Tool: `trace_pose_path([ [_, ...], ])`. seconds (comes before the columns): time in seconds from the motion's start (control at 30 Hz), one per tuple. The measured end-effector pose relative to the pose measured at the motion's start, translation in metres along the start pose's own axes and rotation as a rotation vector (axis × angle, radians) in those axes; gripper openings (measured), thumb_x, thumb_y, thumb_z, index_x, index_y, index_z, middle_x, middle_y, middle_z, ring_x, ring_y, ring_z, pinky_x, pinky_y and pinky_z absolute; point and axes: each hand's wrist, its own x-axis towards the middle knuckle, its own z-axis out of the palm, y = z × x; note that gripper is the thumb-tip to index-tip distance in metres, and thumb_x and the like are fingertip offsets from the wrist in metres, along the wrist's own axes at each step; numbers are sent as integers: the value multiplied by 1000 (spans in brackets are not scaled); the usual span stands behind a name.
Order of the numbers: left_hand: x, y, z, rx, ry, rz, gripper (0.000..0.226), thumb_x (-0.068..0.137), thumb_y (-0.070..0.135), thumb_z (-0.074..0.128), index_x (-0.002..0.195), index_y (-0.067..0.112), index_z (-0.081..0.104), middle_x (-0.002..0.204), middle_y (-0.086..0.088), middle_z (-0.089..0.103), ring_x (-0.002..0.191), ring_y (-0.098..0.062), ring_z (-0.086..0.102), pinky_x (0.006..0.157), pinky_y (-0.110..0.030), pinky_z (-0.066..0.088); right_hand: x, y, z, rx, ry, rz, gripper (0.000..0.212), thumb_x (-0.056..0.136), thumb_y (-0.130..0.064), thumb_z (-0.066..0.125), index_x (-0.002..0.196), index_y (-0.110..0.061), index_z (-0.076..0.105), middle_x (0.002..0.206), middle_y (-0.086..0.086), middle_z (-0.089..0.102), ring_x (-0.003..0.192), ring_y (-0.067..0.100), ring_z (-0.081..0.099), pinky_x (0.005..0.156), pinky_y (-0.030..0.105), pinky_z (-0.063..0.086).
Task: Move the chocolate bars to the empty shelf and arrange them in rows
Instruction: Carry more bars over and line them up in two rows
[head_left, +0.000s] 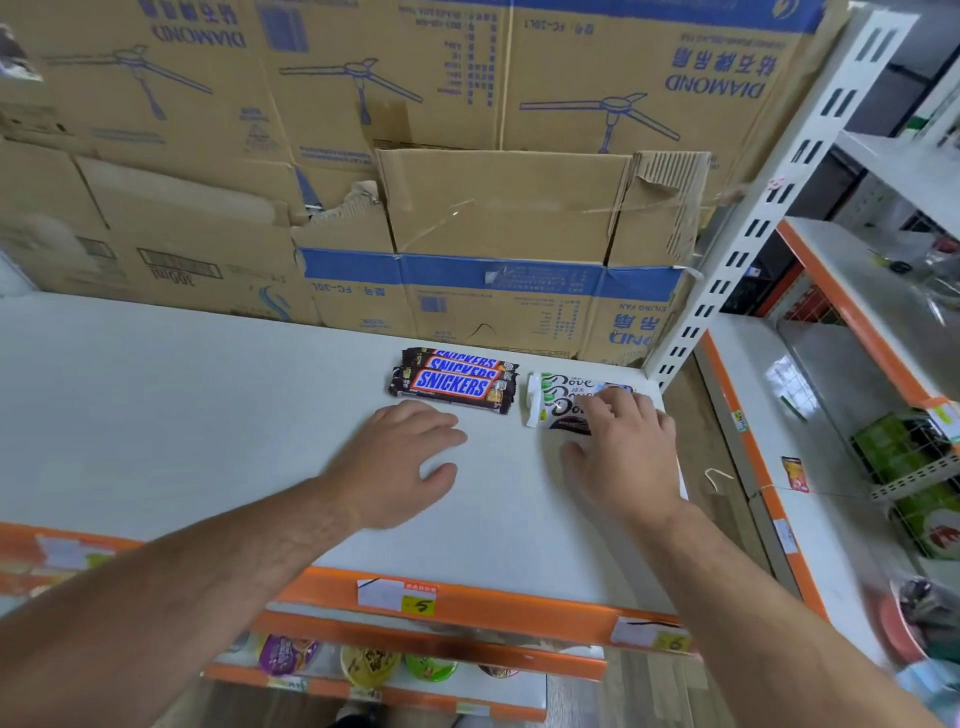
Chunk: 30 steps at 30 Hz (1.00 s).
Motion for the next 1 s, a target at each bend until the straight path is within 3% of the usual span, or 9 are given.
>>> trace_pose_path([
  [0.1, 0, 1, -2, -16, -25, -8, 41, 89, 43, 51, 126, 30, 62, 135, 11, 55, 124, -14, 45, 104, -32, 34, -13, -24, -8, 38, -71, -61, 31, 71, -32, 64, 99, -18, 66, 102, 4, 63, 96, 31, 56, 82, 40, 44],
  [0.2, 2, 0, -9, -60, -86, -9, 41, 92, 39, 56, 130, 26, 59, 140, 6, 52, 128, -16, 42, 110, -29, 29, -18, -52, -19, 80, -248, -116, 37, 78, -42, 59, 107, -19, 64, 103, 4, 61, 100, 29, 56, 79, 37, 49],
  [0.33, -13, -9, -26, -53, -73, -62, 46, 89, 41, 57, 133, 26, 56, 140, 5, 52, 130, -15, 42, 111, -31, 29, -23, -92, -30, 146, -353, -139, 43, 79, -48, 59, 112, -21, 61, 107, 3, 60, 103, 27, 57, 78, 35, 51],
  [0.57, -94, -79, -86, -26, -23, -203, 48, 88, 46, 55, 132, 30, 54, 136, 10, 54, 127, -14, 43, 107, -29, 32, -34, -202, -37, 139, -341, -207, 53, 77, -54, 61, 123, -28, 58, 116, 0, 59, 112, 23, 54, 83, 32, 47],
  [1.0, -303, -230, -205, 10, 108, -498, 45, 87, 46, 53, 129, 30, 55, 133, 6, 55, 126, -17, 42, 105, -38, 36, -63, -486, -28, 267, -360, -425, 48, 83, -51, 58, 127, -33, 55, 125, -3, 56, 115, 19, 53, 84, 33, 44],
])
